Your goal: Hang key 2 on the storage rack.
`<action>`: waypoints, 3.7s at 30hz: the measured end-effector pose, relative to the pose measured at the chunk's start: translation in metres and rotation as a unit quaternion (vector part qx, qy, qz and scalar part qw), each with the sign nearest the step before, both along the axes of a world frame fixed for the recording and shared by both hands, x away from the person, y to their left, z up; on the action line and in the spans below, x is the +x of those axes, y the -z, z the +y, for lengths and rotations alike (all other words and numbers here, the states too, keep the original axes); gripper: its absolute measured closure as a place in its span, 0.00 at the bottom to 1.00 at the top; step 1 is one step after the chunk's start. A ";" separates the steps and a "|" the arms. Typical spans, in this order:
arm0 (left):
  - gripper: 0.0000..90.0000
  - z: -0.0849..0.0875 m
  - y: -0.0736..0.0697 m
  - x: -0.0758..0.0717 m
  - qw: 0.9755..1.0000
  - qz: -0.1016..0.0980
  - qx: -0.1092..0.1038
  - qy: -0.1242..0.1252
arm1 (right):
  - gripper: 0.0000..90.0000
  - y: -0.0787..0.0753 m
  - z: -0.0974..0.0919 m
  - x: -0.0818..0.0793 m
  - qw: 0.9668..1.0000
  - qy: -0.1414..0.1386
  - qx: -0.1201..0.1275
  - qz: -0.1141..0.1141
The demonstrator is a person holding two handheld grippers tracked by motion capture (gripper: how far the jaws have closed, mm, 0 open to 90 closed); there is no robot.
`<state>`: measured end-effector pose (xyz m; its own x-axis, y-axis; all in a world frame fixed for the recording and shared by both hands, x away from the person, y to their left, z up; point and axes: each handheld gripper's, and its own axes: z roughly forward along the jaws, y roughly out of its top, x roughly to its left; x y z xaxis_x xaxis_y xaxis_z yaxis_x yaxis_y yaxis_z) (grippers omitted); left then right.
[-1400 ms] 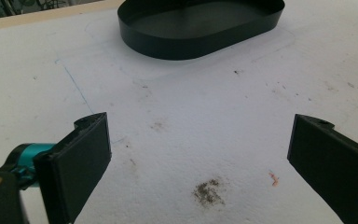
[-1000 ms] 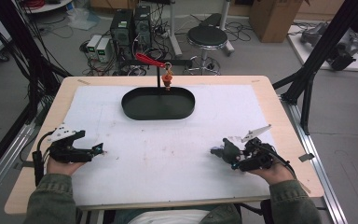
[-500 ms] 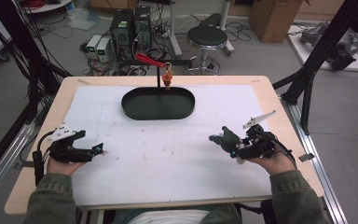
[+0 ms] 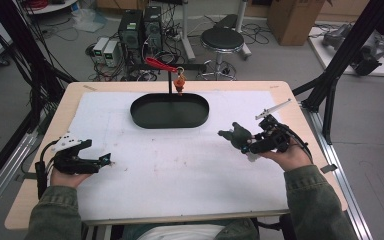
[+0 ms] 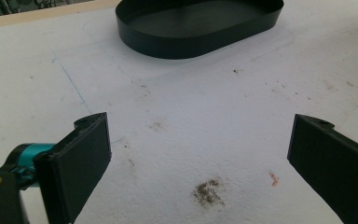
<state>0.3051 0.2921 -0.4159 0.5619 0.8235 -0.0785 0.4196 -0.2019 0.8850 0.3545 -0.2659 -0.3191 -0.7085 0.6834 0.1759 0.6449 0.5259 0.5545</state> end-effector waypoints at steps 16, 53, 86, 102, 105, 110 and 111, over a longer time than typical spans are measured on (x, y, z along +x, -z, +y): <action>0.07 0.000 0.000 0.000 1.000 0.002 -0.001 0.000 | 0.46 -0.028 0.024 0.025 1.000 -0.017 -0.008 0.005; 0.07 0.002 0.000 0.002 1.000 -0.002 -0.006 -0.003 | 0.47 -0.066 0.051 0.102 1.000 0.020 -0.001 0.023; 0.07 0.003 0.000 0.002 1.000 -0.006 -0.013 -0.002 | 0.48 -0.063 0.062 0.160 0.989 0.102 0.099 0.050; 0.07 0.005 0.000 0.003 1.000 -0.008 -0.016 -0.003 | 0.44 -0.048 0.068 0.175 0.984 0.149 0.103 0.002; 0.07 0.006 0.000 0.003 1.000 -0.009 -0.017 -0.003 | 0.17 -0.041 0.075 0.174 0.985 0.161 0.067 -0.015; 0.07 0.004 0.000 0.002 1.000 -0.008 -0.017 -0.004 | 0.10 -0.039 0.082 0.165 0.989 0.133 0.017 -0.066; 0.07 0.004 0.000 0.002 1.000 -0.008 -0.017 -0.003 | 0.10 -0.038 0.081 0.162 0.989 0.114 0.034 -0.089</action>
<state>0.3075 0.2965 -0.4156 0.5582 0.8240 -0.0969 0.4060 -0.1694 0.8980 0.5161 -0.1845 -0.2808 -0.5608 0.8203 0.1123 0.6313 0.3359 0.6990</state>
